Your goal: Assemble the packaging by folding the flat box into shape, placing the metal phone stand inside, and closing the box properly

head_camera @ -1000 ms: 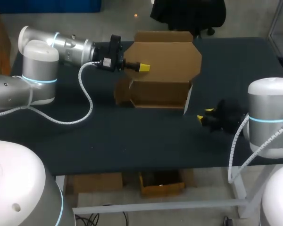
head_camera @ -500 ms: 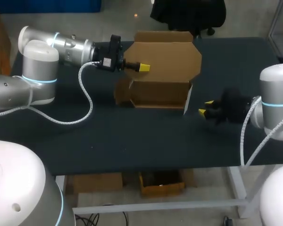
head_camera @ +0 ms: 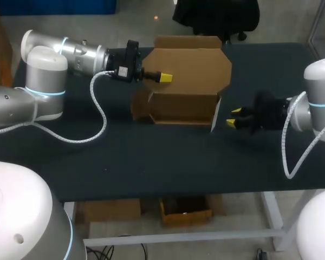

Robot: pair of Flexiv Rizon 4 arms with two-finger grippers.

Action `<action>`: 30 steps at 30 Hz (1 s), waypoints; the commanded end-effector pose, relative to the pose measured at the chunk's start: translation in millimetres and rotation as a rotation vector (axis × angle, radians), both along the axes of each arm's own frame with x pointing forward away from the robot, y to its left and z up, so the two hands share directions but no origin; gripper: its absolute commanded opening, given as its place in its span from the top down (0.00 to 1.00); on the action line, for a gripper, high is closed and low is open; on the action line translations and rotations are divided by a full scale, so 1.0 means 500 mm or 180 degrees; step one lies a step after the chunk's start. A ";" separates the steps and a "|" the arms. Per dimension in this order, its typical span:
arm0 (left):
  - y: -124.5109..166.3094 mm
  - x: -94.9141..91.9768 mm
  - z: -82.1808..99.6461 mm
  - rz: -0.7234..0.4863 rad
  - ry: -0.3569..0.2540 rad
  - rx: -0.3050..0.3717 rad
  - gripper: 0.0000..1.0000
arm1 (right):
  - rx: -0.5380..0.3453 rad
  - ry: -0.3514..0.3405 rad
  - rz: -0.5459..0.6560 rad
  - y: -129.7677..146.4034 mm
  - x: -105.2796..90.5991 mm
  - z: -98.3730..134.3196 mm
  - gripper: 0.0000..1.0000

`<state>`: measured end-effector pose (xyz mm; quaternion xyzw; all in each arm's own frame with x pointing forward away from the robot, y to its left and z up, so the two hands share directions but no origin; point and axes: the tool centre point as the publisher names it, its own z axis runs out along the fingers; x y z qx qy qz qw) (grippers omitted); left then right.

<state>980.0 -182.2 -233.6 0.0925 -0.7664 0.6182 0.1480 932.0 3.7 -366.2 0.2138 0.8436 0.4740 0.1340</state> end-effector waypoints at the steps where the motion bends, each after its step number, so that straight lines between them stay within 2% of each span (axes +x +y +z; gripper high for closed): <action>1: -0.002 0.001 -0.006 -0.0005 0.0002 0.0002 1.00 | 0.0005 0.0095 0.0206 0.013 0.020 0.000 0.59; 13: -0.002 0.001 -0.006 -0.0005 0.0002 0.0002 1.00 | -0.0075 0.0031 0.0425 0.043 0.051 0.011 0.58; 19: -0.002 0.001 -0.006 -0.0005 0.0002 0.0002 1.00 | -0.0094 0.0030 0.0470 0.051 0.055 0.007 0.51; 30: -0.002 0.001 -0.006 -0.0005 0.0002 0.0002 1.00 | -0.0058 0.0047 0.0492 0.069 0.071 0.005 0.53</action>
